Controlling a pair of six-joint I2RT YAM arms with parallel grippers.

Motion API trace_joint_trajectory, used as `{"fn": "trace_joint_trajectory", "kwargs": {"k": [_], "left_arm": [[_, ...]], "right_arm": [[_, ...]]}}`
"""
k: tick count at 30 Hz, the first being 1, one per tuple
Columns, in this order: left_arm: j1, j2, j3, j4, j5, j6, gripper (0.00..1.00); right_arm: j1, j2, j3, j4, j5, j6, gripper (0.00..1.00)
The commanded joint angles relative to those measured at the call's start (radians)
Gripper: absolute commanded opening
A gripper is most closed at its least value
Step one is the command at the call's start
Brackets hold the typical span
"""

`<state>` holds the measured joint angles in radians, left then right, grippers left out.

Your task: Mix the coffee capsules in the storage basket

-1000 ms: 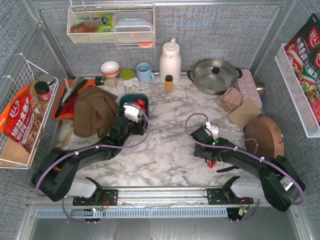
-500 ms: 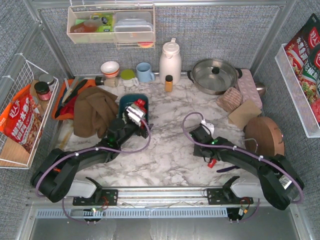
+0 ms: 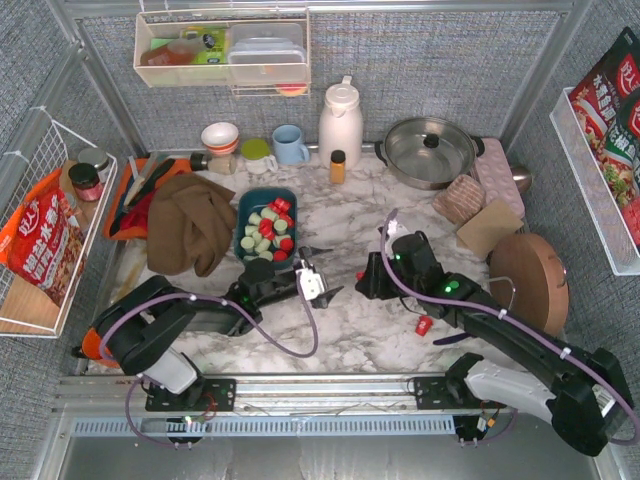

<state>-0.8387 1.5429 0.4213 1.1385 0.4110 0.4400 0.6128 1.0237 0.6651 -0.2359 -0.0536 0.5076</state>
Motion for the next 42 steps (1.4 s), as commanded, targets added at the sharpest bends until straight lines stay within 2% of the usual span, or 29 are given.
{"fn": "trace_joint_trajectory", "kwargs": {"k": [1, 9, 16, 18, 23, 26, 28, 33, 38, 40, 42], "left_arm": [[-0.041, 0.050, 0.024, 0.179, 0.086, 0.109, 0.99], [-0.066, 0.102, 0.040, 0.284, 0.165, 0.056, 0.99], [-0.081, 0.132, 0.021, 0.419, 0.154, 0.012, 0.98], [-0.080, 0.136, 0.025, 0.425, 0.168, 0.001, 0.90], [-0.080, 0.143, 0.030, 0.426, 0.177, -0.002, 0.63], [-0.080, 0.141, 0.023, 0.425, 0.165, 0.006, 0.53], [-0.080, 0.137, 0.017, 0.421, 0.152, 0.015, 0.48], [-0.076, 0.126, -0.002, 0.408, 0.030, 0.021, 0.41], [-0.014, 0.075, -0.012, 0.317, -0.123, -0.061, 0.36], [0.017, 0.034, -0.006, 0.235, -0.198, -0.086, 0.36], [0.056, -0.009, 0.028, 0.082, -0.309, -0.137, 0.36]], "right_arm": [[0.028, -0.030, -0.012, 0.135, -0.146, 0.006, 0.30], [0.066, -0.094, -0.051, 0.213, -0.127, 0.007, 0.31], [0.071, -0.086, -0.050, 0.223, -0.123, 0.006, 0.31], [0.073, -0.082, -0.052, 0.229, -0.119, 0.006, 0.31], [0.073, -0.086, -0.053, 0.231, -0.110, 0.003, 0.31], [0.075, -0.092, -0.049, 0.219, -0.103, 0.000, 0.31], [0.074, -0.097, -0.042, 0.204, -0.093, -0.004, 0.37], [0.074, -0.114, -0.010, 0.117, -0.021, -0.033, 0.57], [0.072, -0.156, 0.018, 0.006, 0.155, -0.063, 0.61], [0.070, -0.176, 0.021, -0.039, 0.257, -0.066, 0.61], [0.070, -0.190, 0.026, -0.103, 0.382, -0.050, 0.61]]}}
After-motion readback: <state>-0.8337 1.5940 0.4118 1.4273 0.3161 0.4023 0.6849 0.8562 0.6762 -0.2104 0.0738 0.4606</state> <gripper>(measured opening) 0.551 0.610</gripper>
